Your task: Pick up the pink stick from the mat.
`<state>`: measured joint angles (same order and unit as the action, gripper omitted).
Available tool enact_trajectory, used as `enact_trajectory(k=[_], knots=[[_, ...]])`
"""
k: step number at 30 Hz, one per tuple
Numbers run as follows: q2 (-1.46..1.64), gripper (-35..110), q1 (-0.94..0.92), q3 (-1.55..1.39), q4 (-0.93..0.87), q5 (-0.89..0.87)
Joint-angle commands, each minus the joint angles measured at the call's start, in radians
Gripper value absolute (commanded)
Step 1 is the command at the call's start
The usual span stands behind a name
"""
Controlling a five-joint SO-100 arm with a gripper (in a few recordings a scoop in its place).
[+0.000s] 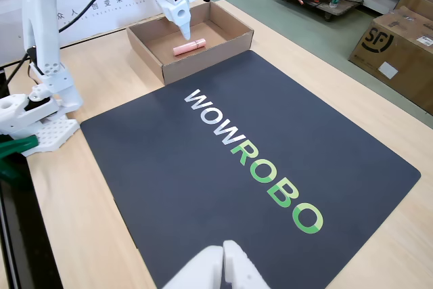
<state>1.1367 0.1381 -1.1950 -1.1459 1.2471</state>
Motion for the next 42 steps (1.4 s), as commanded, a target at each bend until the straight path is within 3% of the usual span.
enact_trajectory(k=[1,6,7,10,11,27,42], knots=[[0.034,48,0.014,0.035,-0.02,-0.003],[0.037,44,0.009,0.034,-0.025,-0.003],[0.04,39,0.009,0.031,-0.028,-0.003],[0.057,3,0.009,0.031,-0.052,-0.005],[0.064,0,0.011,0.031,-0.06,-0.006],[0.368,0,0.0,-0.069,-0.097,-0.011],[0.965,0,-0.044,-0.66,0.193,0.084]])
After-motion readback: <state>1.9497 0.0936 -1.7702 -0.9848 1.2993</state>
